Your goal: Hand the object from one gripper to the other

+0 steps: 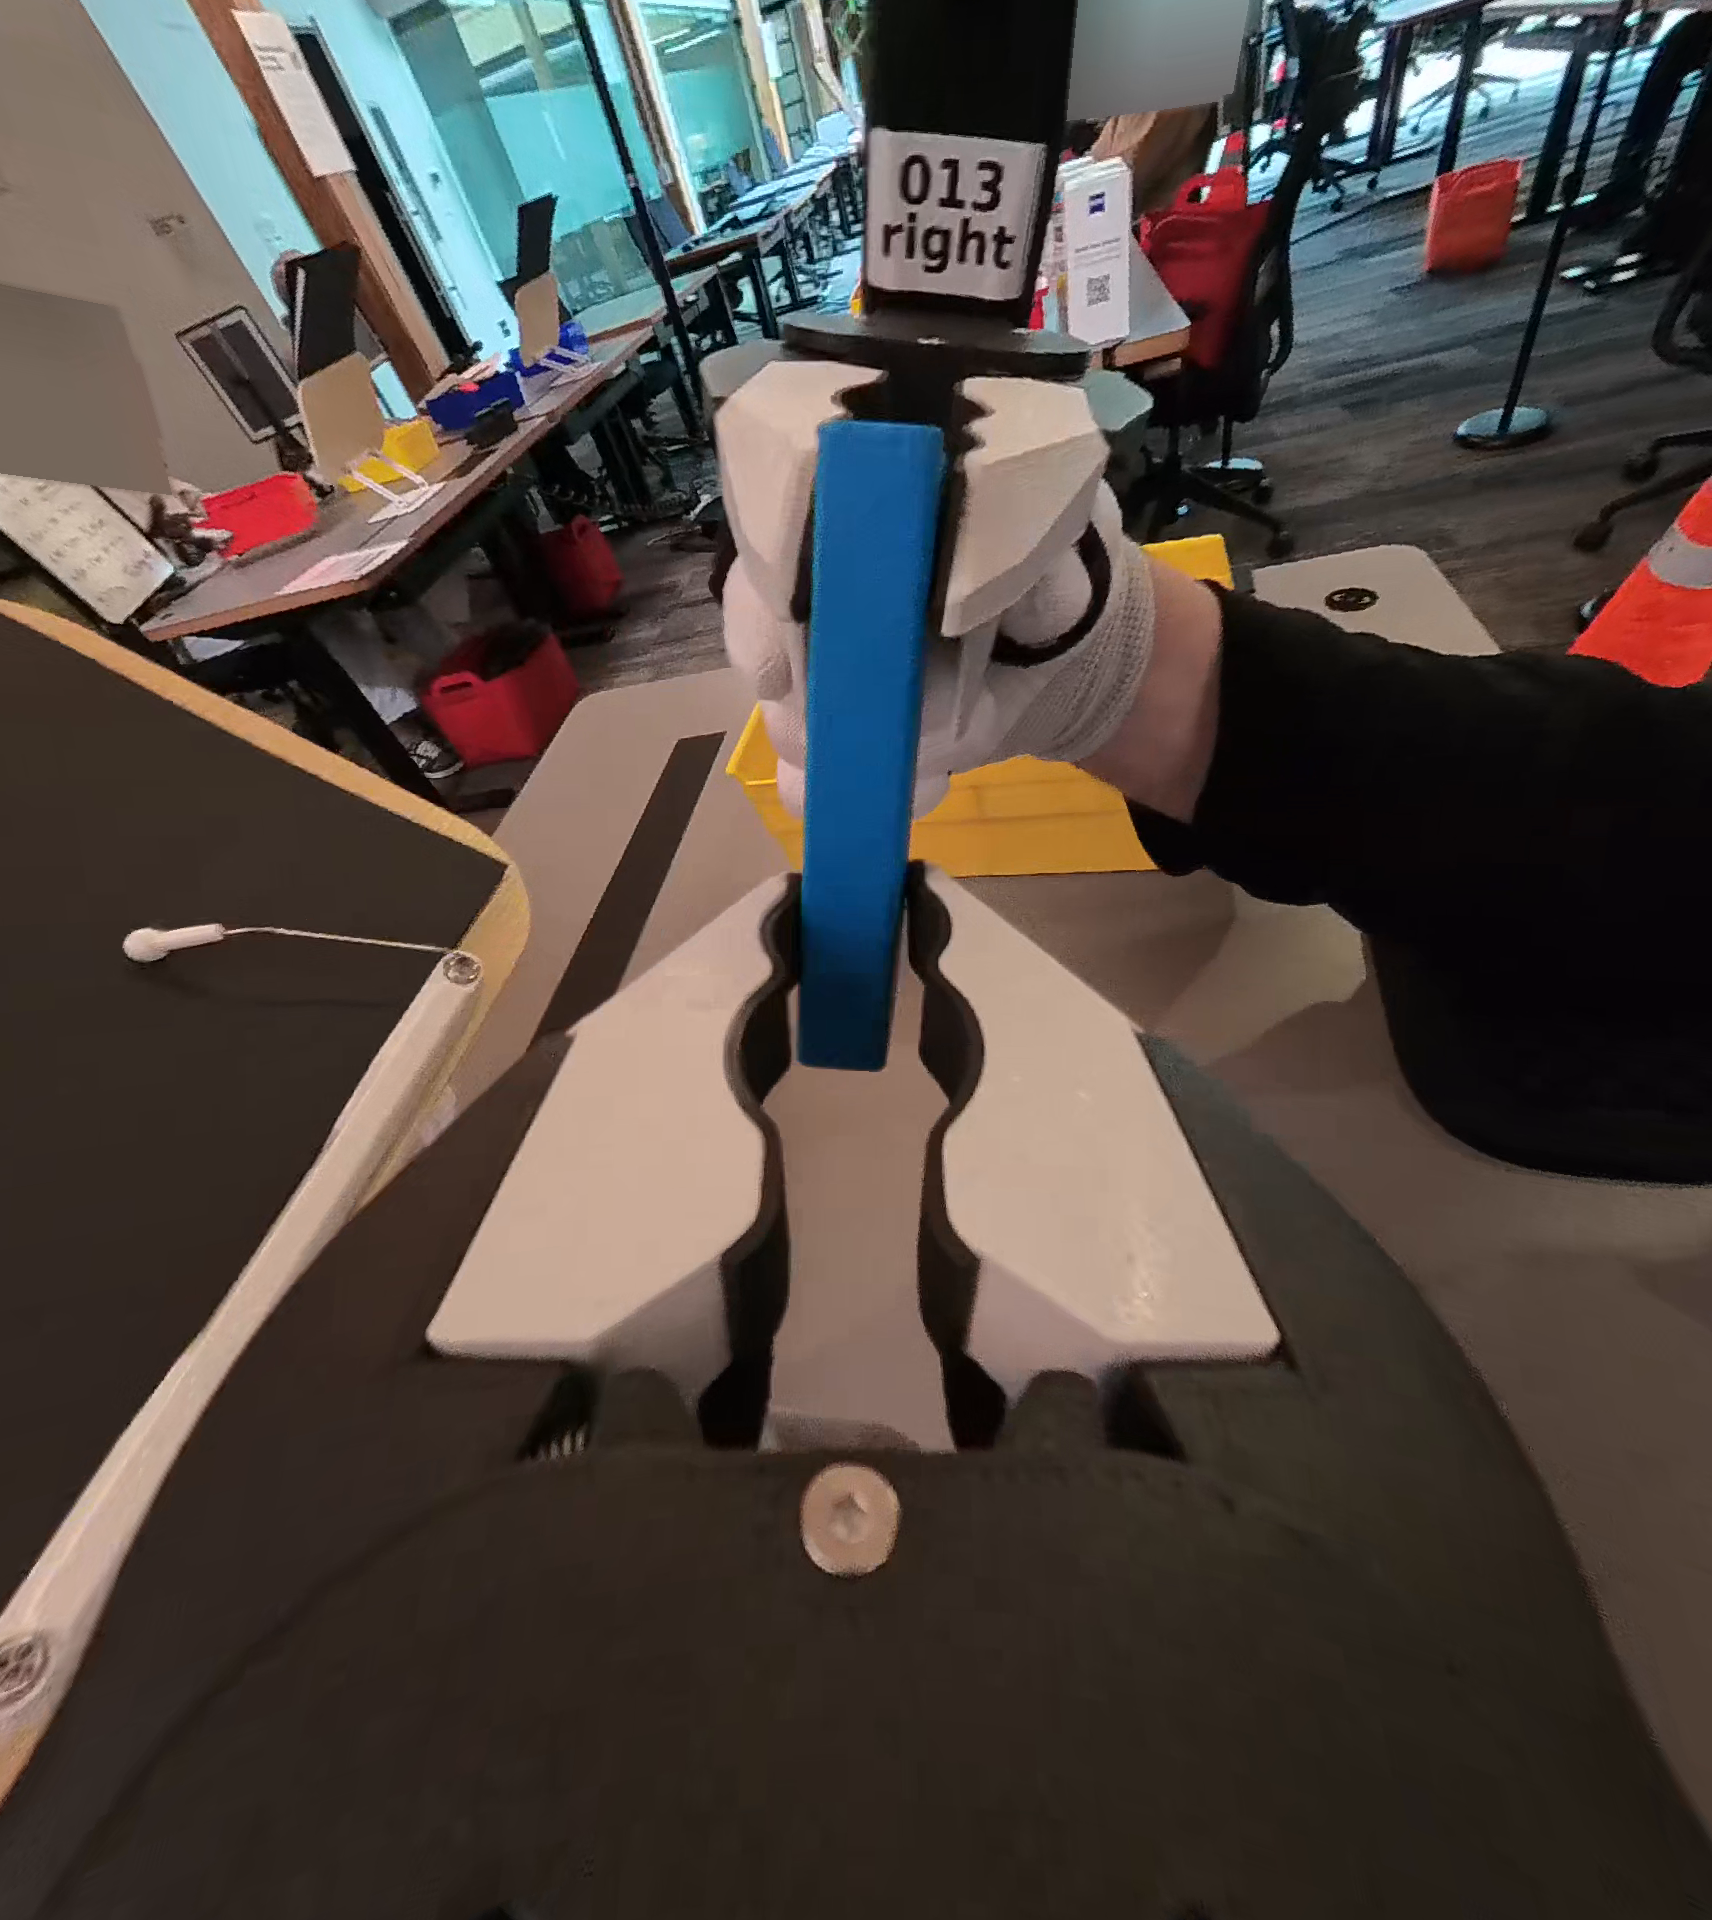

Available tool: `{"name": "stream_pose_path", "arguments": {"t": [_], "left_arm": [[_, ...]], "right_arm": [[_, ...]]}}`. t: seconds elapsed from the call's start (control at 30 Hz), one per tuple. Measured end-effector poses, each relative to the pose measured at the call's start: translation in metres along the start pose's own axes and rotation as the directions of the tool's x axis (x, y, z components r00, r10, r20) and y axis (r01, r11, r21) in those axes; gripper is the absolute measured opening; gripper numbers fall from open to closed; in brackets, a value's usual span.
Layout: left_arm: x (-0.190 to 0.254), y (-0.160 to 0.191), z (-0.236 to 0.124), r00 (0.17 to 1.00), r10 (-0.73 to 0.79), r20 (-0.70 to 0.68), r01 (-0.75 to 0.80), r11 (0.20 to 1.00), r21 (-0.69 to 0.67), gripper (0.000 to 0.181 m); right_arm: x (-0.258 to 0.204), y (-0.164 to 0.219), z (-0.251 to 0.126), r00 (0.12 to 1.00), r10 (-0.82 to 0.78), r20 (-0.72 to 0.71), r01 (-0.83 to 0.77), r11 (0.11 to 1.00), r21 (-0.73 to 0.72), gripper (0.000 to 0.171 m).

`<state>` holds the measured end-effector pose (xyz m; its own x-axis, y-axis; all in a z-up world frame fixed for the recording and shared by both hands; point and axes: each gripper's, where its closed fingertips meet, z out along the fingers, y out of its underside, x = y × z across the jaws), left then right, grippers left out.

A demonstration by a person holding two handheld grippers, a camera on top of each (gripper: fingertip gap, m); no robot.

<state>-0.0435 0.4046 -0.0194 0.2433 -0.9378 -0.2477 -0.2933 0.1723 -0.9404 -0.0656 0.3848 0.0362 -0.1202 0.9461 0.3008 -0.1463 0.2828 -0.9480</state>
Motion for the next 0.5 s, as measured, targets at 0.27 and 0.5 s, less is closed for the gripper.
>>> {"name": "stream_pose_path", "arguments": {"t": [0.27,0.5], "left_arm": [[-0.038,-0.009,-0.004,0.962,0.038,0.269,-0.045,0.999,0.019,0.015],[-0.084,-0.009,-0.014,0.728,0.154,0.668,-0.149,0.987,-0.064,0.015]], "right_arm": [[0.045,-0.01,-0.008,0.961,0.008,-0.276,0.007,0.999,0.051,0.058],[0.061,-0.008,0.003,0.917,0.017,-0.398,0.002,0.999,0.049,0.065]]}}
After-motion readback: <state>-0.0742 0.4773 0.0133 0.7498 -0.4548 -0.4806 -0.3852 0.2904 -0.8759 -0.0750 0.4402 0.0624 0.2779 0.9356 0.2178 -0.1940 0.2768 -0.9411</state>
